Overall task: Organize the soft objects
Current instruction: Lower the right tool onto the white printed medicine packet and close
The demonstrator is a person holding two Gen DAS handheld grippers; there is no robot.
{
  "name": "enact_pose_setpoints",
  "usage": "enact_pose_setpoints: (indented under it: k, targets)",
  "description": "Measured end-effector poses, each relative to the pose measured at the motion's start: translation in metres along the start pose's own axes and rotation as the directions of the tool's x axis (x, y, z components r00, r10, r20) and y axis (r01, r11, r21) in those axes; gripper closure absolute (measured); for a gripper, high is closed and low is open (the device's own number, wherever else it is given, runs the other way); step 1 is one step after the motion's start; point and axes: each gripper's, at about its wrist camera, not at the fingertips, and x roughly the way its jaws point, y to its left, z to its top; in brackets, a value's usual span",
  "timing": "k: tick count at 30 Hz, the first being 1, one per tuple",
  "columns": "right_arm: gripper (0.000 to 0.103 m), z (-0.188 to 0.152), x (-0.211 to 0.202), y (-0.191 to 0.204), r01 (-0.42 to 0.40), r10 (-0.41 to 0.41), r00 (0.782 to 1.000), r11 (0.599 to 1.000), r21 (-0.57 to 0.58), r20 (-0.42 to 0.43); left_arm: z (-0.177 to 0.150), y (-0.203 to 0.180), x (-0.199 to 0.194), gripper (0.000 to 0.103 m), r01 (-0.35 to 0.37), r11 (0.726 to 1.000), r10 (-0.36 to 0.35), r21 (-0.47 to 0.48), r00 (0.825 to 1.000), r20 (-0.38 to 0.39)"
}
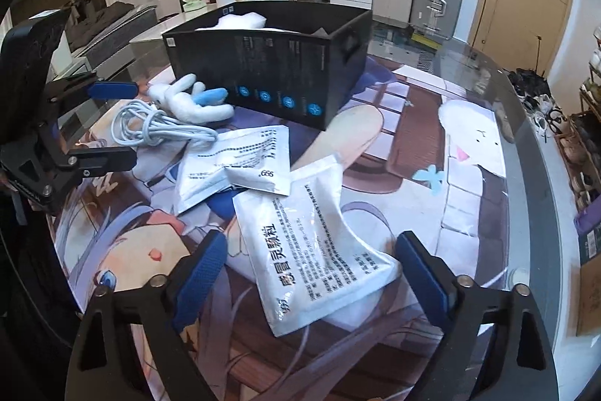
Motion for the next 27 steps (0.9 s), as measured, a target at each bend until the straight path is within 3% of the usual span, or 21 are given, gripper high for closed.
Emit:
enact_pose_setpoints:
  k: [5,16,20,27]
  targets:
    - [0.030,0.000,-0.004,0.004,-0.021,0.022,1.000,0.999,-0.025,0.005,0.000,0.002,-0.001,0.000,0.004,1.000,-0.004,-0.006,1.000,0.002]
    - [0.030,0.008,-0.002,0.008,0.015,-0.014,1.000,0.997,-0.077,0.005,0.003,0.003,-0.004,0.000,0.007,1.000,-0.007,-0.015,1.000,0.006]
    - [0.024,0.011,-0.002,0.008,0.036,-0.036,0.999,0.993,-0.109,-0.001,0.002,0.004,-0.005,0.000,0.008,1.000,-0.007,-0.016,1.000,0.006]
    - [0.024,0.019,0.006,0.010,0.001,-0.003,1.000,0.991,-0.133,-0.012,0.002,0.005,-0.005,0.000,0.010,1.000,-0.010,-0.018,1.000,0.008]
